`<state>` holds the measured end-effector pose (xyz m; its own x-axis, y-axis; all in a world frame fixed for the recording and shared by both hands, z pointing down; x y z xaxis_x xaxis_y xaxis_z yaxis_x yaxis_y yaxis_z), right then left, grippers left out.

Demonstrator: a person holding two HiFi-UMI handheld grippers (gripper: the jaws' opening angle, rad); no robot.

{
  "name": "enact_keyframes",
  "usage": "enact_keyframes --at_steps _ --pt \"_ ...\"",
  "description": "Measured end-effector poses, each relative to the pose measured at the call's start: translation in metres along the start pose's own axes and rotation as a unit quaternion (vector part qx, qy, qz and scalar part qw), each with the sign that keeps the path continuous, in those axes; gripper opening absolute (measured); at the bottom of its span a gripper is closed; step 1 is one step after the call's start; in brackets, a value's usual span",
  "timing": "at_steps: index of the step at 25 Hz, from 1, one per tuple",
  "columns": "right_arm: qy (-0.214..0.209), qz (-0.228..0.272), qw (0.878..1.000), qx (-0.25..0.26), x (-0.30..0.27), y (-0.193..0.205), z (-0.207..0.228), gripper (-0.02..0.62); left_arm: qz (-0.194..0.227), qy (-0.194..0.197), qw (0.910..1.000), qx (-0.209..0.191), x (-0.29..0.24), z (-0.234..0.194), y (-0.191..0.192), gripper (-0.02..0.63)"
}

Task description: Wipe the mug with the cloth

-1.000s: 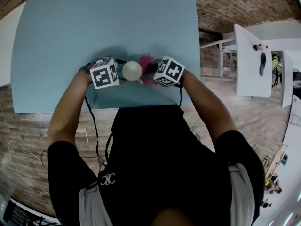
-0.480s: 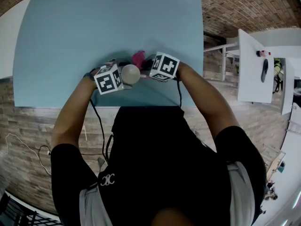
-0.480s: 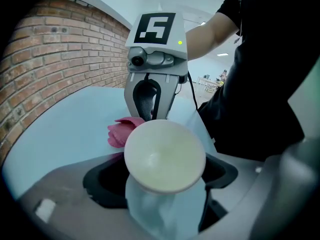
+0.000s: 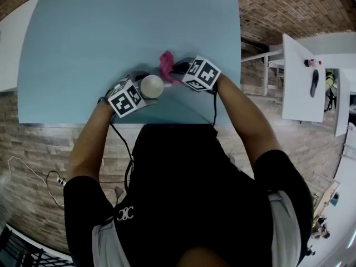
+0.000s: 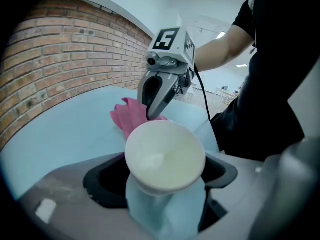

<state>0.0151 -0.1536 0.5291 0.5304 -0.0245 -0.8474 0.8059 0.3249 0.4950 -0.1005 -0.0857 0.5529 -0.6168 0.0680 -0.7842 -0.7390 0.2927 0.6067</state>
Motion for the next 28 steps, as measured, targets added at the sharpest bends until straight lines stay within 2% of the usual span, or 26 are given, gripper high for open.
enact_keyframes --at_steps 5,7,10,14,19,26,28 --pt "0.046 0.052 0.995 -0.071 0.027 0.029 0.003 0.037 0.055 -0.059 0.9941 0.072 0.004 -0.002 0.002 0.448" --pt "0.044 0.056 0.994 -0.080 0.029 0.042 -0.010 0.037 0.067 -0.082 0.9898 0.095 0.003 -0.002 0.002 0.448" --pt "0.018 0.045 0.996 -0.074 0.019 0.053 -0.038 0.035 0.072 -0.097 0.9863 0.112 0.002 -0.001 0.002 0.449" --pt "0.001 0.053 0.997 -0.061 -0.004 0.043 -0.062 0.037 0.074 -0.092 0.9866 0.113 0.001 0.003 0.003 0.449" --pt "0.004 0.090 0.993 -0.082 -0.012 0.026 -0.063 0.037 0.051 -0.071 0.9916 0.095 0.001 0.014 0.006 0.451" --pt "0.016 0.120 0.989 -0.087 -0.005 0.019 -0.060 0.035 0.038 -0.084 0.9913 0.094 0.001 0.019 0.012 0.452" --pt "0.012 0.134 0.987 -0.088 0.001 0.016 -0.061 0.035 0.032 -0.090 0.9911 0.092 0.002 0.019 0.013 0.434"
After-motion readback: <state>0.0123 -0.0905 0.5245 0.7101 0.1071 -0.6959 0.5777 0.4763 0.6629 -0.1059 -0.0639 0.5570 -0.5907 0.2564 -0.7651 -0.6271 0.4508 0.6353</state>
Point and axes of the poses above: the fingertips, and each gripper's own axes: x backward along the fingers, z to its right, y out of its underside, the point moved 6 cm from there along x, backward along the fingers, and after that the axes turned 5 degrees about -z, right-handed, at the moved point
